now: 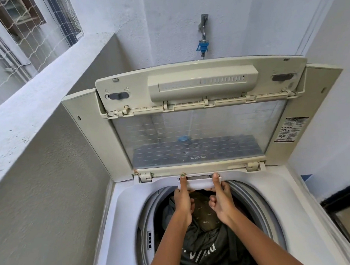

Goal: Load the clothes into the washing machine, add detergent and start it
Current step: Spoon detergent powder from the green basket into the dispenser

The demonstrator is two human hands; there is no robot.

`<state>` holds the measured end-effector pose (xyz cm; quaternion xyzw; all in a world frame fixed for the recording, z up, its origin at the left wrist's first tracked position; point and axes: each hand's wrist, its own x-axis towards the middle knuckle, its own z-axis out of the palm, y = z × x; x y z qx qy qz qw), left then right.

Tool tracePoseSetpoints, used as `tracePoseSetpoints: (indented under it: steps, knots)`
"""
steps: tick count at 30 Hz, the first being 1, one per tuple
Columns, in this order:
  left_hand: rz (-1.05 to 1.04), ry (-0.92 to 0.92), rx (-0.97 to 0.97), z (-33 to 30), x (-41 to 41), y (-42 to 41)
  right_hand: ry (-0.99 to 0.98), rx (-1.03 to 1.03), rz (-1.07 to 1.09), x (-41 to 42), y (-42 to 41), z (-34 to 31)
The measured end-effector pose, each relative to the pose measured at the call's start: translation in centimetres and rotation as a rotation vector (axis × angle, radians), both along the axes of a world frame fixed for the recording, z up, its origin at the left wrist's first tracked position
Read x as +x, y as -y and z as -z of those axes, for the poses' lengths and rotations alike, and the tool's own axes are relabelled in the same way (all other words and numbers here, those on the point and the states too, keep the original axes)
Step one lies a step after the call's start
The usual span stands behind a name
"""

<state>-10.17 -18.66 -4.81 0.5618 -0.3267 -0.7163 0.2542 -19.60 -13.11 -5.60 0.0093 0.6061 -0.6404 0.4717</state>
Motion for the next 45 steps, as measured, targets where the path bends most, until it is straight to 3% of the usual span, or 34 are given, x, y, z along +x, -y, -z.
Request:
tracePoseSetpoints:
  steps: [26,34,40,45]
  knots:
    - [0.107,0.024,0.026,1.3,2.8,-2.5,-0.033,0.05,-0.092,0.8,-4.1,-0.5]
    - [0.151,-0.007,0.055,1.4,3.4,-2.6,0.068,0.006,-0.102,0.7,-4.5,-1.2]
    - [0.039,-0.032,0.061,-0.1,4.9,-3.9,0.188,0.029,-0.097,1.0,-5.8,-1.7]
    - [-0.022,0.029,-0.085,-2.2,8.0,-6.0,0.202,0.051,-0.245,2.9,-6.9,-3.3]
